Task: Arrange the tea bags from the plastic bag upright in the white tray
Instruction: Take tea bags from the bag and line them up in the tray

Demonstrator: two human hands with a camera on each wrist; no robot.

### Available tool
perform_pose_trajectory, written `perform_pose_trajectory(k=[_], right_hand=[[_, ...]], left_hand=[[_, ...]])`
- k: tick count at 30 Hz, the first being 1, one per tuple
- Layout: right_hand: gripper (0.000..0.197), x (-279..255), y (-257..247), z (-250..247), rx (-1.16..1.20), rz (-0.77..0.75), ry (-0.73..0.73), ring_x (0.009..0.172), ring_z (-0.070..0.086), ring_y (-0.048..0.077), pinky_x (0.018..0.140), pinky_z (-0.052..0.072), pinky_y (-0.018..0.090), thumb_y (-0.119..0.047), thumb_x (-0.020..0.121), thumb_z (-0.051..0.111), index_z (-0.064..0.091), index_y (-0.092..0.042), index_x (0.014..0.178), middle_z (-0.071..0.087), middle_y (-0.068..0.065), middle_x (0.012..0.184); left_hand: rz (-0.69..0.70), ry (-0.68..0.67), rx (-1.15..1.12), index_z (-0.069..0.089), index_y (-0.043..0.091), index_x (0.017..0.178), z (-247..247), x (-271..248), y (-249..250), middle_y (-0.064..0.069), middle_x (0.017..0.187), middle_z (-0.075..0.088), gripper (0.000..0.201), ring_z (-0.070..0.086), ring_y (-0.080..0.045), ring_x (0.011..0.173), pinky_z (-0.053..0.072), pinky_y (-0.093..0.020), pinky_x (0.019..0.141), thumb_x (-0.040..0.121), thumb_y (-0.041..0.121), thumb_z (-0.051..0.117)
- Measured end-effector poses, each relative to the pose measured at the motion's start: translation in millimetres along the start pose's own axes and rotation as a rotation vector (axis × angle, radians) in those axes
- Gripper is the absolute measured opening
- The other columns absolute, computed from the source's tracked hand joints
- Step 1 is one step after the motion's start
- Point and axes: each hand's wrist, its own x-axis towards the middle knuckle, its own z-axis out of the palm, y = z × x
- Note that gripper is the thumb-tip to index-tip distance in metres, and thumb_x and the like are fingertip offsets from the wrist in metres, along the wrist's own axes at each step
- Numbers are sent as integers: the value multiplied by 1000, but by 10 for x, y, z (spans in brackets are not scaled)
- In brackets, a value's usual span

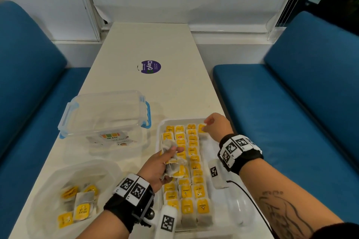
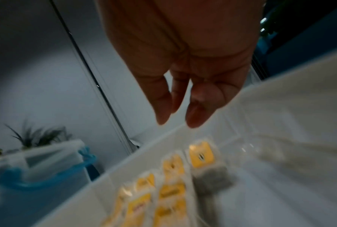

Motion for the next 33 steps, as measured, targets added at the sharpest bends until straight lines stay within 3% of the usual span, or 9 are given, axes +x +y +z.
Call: perform_pose_trajectory(k=[5,8,11,15,18,22,27,30,33], right_hand=[[17,-473,-324,-237,68,-196,-417,67,57,9,39,35,11,-10,81,69,64,-15,96,64,1,89],[26,-659,-395,-221,27,-274,-514,64,52,1,41,33,4,-11,81,70,66,-14,106,61,-7,85],[16,-755,-393,-188,-15,-298,-540,48,51,-4,41,35,5,-13,80,72,68,-10,95,56,-8,67],[10,-783,-337,-219,36,-239,-431,49,47,5,41,36,14,-13,84,67,61,-17,76,53,-4,60],[12,-771,-288,-245,250,-175,-373,52,48,11,40,33,16,-12,85,66,59,-15,76,56,4,62],[15,-819,-274,-210,471,-161,-199,51,54,12,41,37,20,-8,83,67,58,-14,73,61,6,64],[15,-937,-206,27,79,-560,232,63,52,7,60,44,16,-11,78,70,62,-21,69,56,-7,72],[8,-972,-114,120,-170,-842,269,63,58,13,54,48,22,-11,72,64,69,-15,75,59,-1,75],[19,-980,-92,96,-184,-877,152,67,56,8,56,47,18,-22,71,52,70,-17,75,59,-3,76]], left_hand=[[-9,-104,73,72,25,98,81,-22,17,1,87,65,32,52,-14,73,39,-26,64,82,48,57],[-13,-183,133,72,22,99,154,-67,32,1,85,69,28,58,-16,76,45,-26,65,87,41,57],[-5,-206,170,71,21,97,195,-106,35,3,76,68,18,52,-16,69,37,-24,59,88,29,57],[7,-227,164,66,14,110,209,-148,42,2,71,66,27,53,-7,49,39,-16,46,86,26,60],[27,-181,153,66,17,112,186,-179,23,6,71,67,27,54,-5,51,41,-15,46,89,29,57],[88,-70,71,63,16,115,160,-149,25,6,63,58,31,43,-5,43,28,-19,50,92,33,52],[194,-42,-3,63,12,100,207,-112,144,5,44,52,39,34,-6,34,24,-14,40,87,46,51],[287,15,-8,60,11,84,237,-91,215,-4,53,45,36,36,-11,39,25,-16,38,78,46,59],[356,22,8,59,10,76,215,-97,266,-5,61,55,15,52,-11,41,39,-16,37,88,20,60]])
